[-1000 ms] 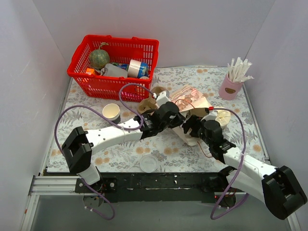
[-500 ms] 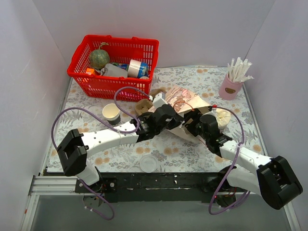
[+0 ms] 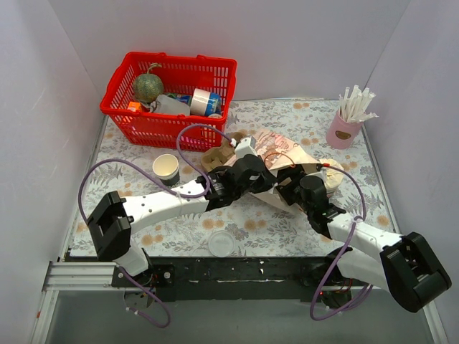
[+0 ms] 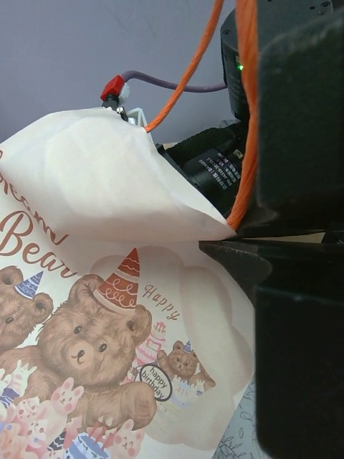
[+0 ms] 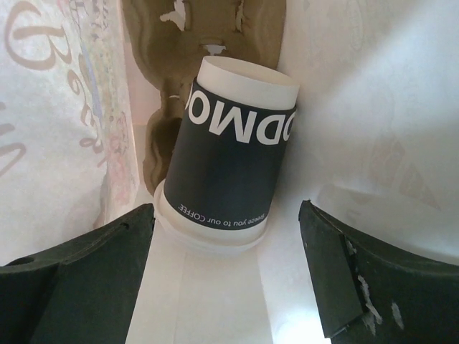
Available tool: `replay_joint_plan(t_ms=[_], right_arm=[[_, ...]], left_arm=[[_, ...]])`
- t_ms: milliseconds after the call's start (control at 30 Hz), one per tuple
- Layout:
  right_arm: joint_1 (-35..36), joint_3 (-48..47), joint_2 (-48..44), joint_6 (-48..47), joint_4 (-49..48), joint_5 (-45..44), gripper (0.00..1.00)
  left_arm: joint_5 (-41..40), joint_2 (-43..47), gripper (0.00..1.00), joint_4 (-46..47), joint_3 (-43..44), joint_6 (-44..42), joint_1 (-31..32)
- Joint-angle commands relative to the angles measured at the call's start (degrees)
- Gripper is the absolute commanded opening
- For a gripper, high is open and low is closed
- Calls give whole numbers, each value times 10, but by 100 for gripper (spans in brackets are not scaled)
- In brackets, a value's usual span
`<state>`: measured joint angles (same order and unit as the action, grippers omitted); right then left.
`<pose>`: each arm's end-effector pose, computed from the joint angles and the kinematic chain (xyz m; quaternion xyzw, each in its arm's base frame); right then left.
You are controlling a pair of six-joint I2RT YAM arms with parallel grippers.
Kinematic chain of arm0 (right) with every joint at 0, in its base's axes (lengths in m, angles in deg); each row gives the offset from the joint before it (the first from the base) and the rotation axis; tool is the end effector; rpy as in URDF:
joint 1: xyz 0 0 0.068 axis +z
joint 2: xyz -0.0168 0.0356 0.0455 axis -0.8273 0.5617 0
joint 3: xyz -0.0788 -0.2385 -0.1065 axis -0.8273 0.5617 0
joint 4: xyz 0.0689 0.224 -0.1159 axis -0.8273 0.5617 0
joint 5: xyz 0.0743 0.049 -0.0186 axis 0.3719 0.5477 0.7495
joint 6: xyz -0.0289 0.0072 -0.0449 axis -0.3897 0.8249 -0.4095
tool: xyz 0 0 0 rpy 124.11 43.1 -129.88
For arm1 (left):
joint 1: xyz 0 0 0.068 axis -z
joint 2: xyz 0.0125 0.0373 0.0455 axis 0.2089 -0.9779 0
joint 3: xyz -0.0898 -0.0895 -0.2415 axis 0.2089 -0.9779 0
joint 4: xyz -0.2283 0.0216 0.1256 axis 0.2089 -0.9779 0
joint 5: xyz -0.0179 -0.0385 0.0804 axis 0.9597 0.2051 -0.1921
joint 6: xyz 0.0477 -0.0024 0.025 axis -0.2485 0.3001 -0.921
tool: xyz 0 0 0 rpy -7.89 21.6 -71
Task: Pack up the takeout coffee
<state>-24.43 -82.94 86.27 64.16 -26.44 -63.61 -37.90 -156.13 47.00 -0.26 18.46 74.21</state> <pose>0.1901 0.1075 0.1847 0.3293 0.7387 0.4010 0.4303 0.1793 -0.3163 0.2953 -0.3368 0.7925 -0.4603 0.2159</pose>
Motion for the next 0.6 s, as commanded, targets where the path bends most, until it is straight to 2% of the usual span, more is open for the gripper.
replay_joint_plan(t_ms=[0, 100, 267, 467, 500, 567], right_arm=[[-10, -23, -14, 21, 30, -56, 90], [-11, -45, -22, -6, 63, -62, 90], [-11, -81, -51, -13, 193, -130, 90], [-11, -108, -96, -20, 249, -207, 90], [-11, -110, -97, -29, 251, -212, 90], [-11, -120, -99, -58, 258, -220, 91]], left_arm=[[28, -5, 0, -47, 39, -58, 6], [26, -6, 3, -56, 41, -64, 9], [-3, -1, 4, -57, 46, -71, 18], [-38, -16, 8, -87, 71, -103, 31], [-43, -17, 10, -89, 77, -109, 34], [-57, -17, 32, -93, 83, -133, 44]])
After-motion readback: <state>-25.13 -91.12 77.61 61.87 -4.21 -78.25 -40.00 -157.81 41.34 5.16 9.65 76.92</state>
